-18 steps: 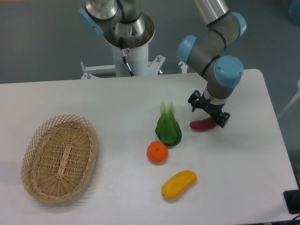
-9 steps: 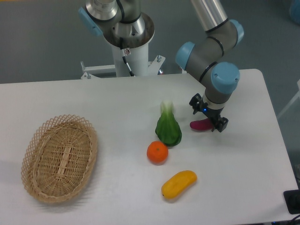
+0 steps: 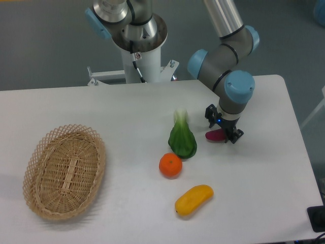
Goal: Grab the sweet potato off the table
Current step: 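Lower the gripper around the sweet potato and close the fingers, then lift the grasped sweet potato up off the table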
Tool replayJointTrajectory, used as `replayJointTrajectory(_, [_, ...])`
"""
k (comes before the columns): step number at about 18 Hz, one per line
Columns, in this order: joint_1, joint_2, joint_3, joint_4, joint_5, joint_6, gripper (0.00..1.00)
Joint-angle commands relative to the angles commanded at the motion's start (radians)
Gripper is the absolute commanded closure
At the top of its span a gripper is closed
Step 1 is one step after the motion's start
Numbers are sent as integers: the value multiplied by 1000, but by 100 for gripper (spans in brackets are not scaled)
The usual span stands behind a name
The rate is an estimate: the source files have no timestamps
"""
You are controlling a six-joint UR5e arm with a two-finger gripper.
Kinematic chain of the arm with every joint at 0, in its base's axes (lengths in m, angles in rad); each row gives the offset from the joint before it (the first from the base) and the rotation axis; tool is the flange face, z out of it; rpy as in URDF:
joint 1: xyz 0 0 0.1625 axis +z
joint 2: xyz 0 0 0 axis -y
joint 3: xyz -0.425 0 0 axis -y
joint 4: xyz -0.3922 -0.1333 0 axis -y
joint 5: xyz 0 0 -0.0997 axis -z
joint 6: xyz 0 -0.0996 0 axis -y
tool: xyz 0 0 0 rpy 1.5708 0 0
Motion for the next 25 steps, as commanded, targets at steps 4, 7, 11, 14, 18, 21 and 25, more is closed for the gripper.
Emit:
replayJointTrajectory(4, [0, 17, 0, -8, 3, -46, 82])
replayJointTrajectory(7, [2, 46, 2, -18, 5, -74, 81])
replayJointTrajectory(11, [15, 86, 11, -23, 5, -87, 81])
replayJointTrajectory(14, [41, 118, 18, -23, 2, -94, 82])
replayJointTrajectory(18, [43, 129, 75, -60, -3, -118, 85])
replayJointTrajectory(21, [46, 130, 138, -142, -11, -135, 85])
replayJointTrajectory(25, [49, 143, 186, -184, -14, -135, 85])
